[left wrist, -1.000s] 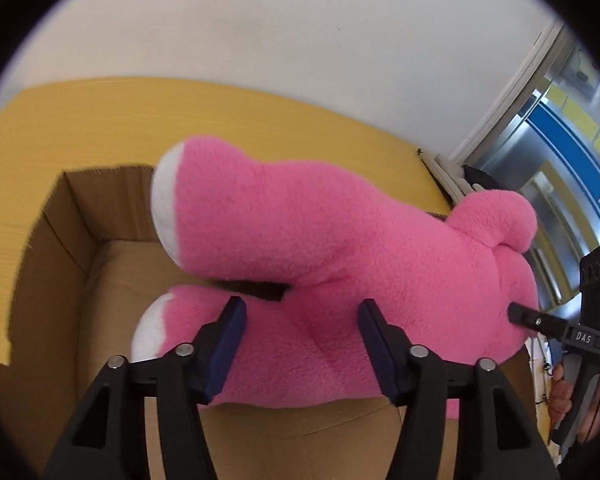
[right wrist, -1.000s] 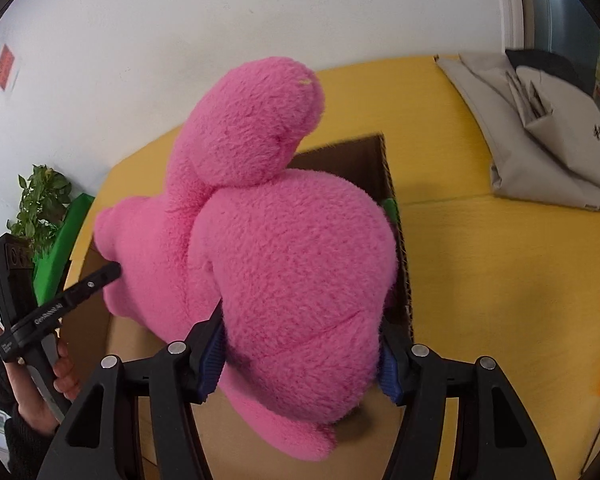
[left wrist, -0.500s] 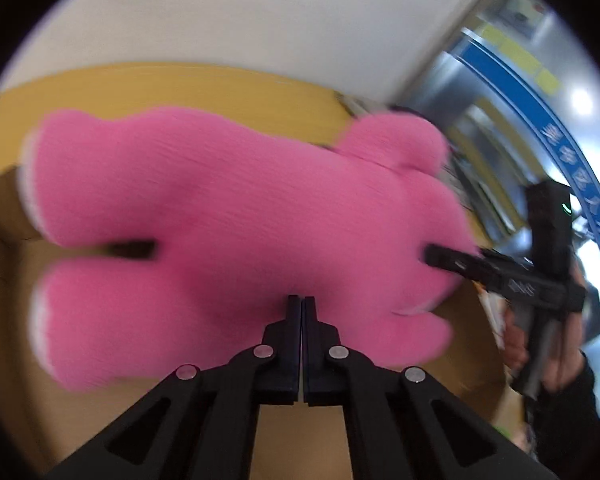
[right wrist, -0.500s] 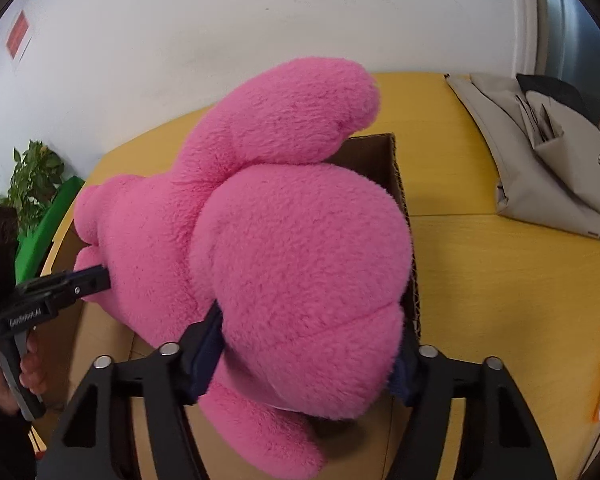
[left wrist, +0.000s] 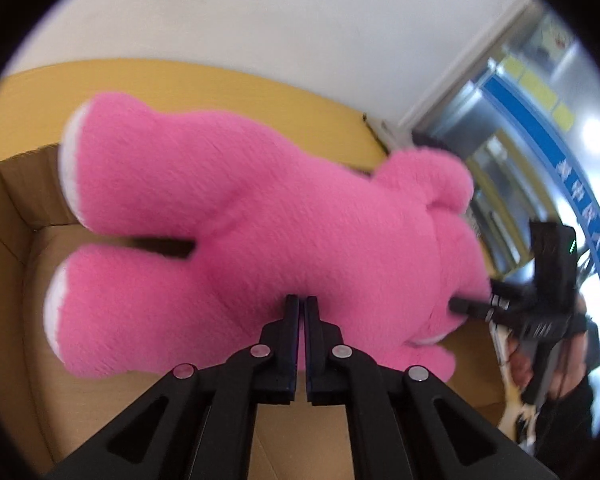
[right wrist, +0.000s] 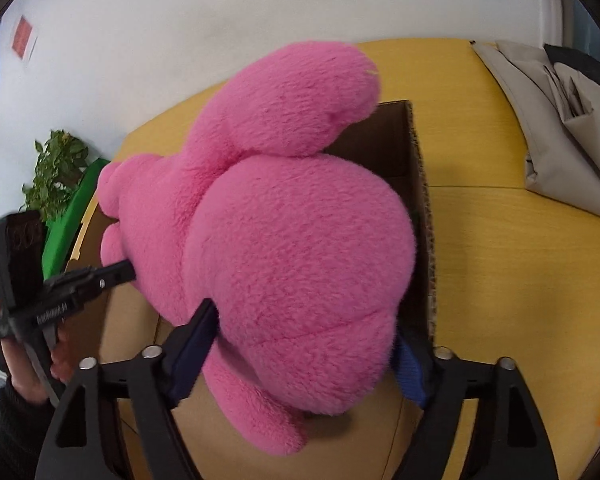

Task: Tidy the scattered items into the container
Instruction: 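Lower the pink bear into the box with both grippers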

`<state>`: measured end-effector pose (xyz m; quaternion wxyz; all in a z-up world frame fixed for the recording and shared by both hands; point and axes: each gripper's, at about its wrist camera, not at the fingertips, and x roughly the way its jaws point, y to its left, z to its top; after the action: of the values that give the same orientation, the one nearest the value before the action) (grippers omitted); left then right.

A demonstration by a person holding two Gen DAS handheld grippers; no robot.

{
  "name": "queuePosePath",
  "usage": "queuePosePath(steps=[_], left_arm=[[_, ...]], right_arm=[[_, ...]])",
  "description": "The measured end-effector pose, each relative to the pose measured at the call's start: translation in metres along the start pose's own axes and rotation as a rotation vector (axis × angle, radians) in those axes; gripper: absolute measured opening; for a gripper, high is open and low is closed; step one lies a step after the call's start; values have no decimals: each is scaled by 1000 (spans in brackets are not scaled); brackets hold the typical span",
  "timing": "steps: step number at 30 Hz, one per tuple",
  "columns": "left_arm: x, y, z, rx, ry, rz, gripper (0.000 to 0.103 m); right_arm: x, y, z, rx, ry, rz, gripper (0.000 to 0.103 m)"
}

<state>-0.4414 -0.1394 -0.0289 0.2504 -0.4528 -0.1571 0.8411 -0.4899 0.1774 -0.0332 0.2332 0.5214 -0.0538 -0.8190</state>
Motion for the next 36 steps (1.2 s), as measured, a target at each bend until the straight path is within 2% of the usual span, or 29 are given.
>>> queuePosePath(steps=[1, 2, 3, 4, 5, 8, 12, 15, 17, 18, 19, 20, 21, 22, 23, 25, 27, 28, 29, 30, 31, 34, 36], left_arm=[[-11, 5, 2, -3, -44, -6, 16], [-20, 10, 7, -5, -80, -9, 39], [-25, 13, 11, -6, -107, 2, 54], [-24, 15, 15, -11, -118, 42, 81], [-24, 22, 17, -21, -113, 93, 83], [-15, 49, 16, -58, -49, 153, 83], [-9, 73, 9, -87, -23, 129, 83], [-3, 69, 10, -38, 18, 163, 83], [1, 65, 10, 13, 50, 212, 79], [6, 58, 11, 32, 59, 245, 74], [21, 38, 13, 36, 63, 272, 56], [21, 39, 14, 25, 63, 283, 39], [16, 44, 14, 1, 56, 272, 34], [13, 45, 15, -12, 48, 259, 25], [9, 46, 14, -16, 42, 252, 22], [5, 47, 13, -34, 48, 229, 23], [3, 53, 10, -60, 64, 244, 23], [3, 56, 9, -60, 72, 272, 33], [2, 59, 8, -57, 79, 302, 56], [5, 60, 7, -53, 88, 316, 59], [9, 60, 6, -46, 98, 295, 59], [24, 56, 5, -15, 107, 302, 71], [35, 55, 7, -18, 110, 293, 73]], right_arm=[[3, 5, -1, -28, 2, -16, 95], [5, 11, -3, -55, 2, -36, 96], [8, 15, -5, -79, 1, -54, 98], [10, 19, -6, -100, -1, -71, 99], [12, 22, -7, -111, -3, -82, 100], [14, 23, -7, -106, -17, -92, 103], [14, 22, -12, -130, -41, -108, 103], [13, 19, -12, -140, -43, -101, 103], [12, 16, -10, -131, -51, -101, 100], [12, 16, -9, -131, -56, -106, 98], [12, 17, -10, -135, -61, -115, 95], [11, 17, -10, -140, -65, -122, 93], [10, 16, -10, -141, -69, -123, 90], [9, 14, -11, -138, -71, -114, 87], [9, 12, -11, -135, -67, -103, 86], [9, 9, -11, -143, -64, -92, 86], [9, 9, -11, -148, -58, -89, 86], [10, 8, -11, -147, -55, -89, 87], [10, 9, -11, -146, -53, -89, 88], [11, 10, -10, -146, -52, -92, 89], [12, 10, -11, -147, -53, -96, 91], [15, 14, -12, -161, -51, -113, 94], [16, 12, -11, -164, -48, -114, 95]])
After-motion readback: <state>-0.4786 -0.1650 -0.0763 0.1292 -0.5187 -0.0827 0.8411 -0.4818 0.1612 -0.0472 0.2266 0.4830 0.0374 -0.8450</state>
